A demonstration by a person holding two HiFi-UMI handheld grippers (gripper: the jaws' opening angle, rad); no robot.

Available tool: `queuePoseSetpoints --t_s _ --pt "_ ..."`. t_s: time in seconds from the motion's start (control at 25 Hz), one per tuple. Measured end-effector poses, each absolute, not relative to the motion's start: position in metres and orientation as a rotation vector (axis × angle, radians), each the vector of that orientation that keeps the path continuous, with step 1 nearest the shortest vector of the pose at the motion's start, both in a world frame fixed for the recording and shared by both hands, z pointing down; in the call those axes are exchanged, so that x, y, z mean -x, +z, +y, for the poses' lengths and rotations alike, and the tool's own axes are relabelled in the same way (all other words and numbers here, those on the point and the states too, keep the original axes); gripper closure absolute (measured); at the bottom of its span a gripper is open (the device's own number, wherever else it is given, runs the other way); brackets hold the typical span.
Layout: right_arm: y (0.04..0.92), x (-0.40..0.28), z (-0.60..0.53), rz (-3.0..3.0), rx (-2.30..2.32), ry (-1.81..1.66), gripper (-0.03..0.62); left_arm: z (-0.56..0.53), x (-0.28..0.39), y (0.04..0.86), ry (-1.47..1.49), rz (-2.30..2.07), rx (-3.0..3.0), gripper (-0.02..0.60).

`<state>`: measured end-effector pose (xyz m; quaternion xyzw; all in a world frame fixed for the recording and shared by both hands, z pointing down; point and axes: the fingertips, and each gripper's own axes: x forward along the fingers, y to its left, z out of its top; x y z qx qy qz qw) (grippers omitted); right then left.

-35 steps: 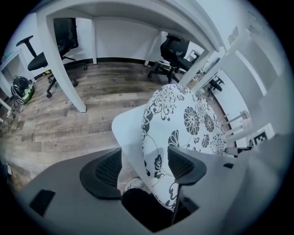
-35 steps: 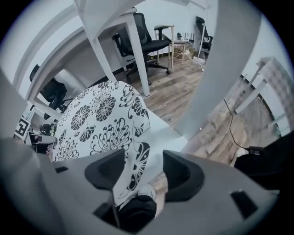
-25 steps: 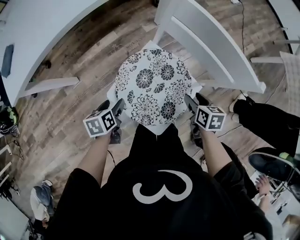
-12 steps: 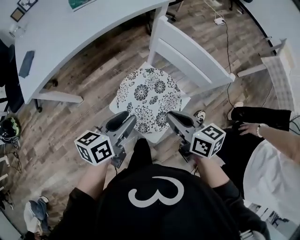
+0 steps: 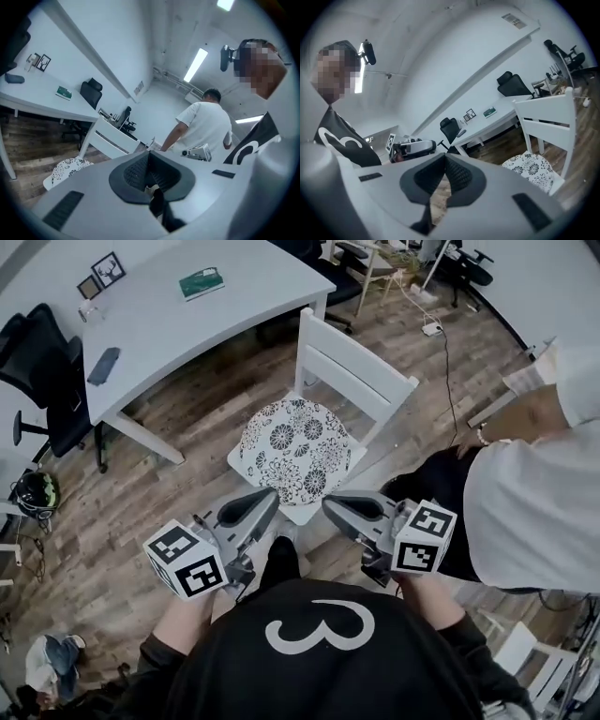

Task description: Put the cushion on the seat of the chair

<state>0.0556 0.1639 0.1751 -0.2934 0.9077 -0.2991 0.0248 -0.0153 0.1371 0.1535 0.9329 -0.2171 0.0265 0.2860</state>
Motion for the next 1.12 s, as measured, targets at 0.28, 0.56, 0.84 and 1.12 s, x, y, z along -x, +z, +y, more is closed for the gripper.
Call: queuePoseSetpoints --t_s 0.28,0.56,0.84,1.12 --pt "0.142 -0.052 0.234 2.797 0.831 -0.847 0.583 0.214 0.012 0.127 0.071 -0.602 -2.593 0.566" --pt "0.142 -0.061 0.269 2.757 0.863 -0.831 0.586 0.252 0.003 0.129 0.063 -0.573 -2.602 0.566" --pt "0.139 -0.071 0.292 2.736 0.879 -0.821 0.586 0.275 -0.008 0.123 0.055 -0.536 -2.611 0.568" --pt "0.138 -0.075 0.306 2.727 0.866 -0.813 0.586 0.291 -0.016 0.121 0.049 -0.518 -2.599 0.567"
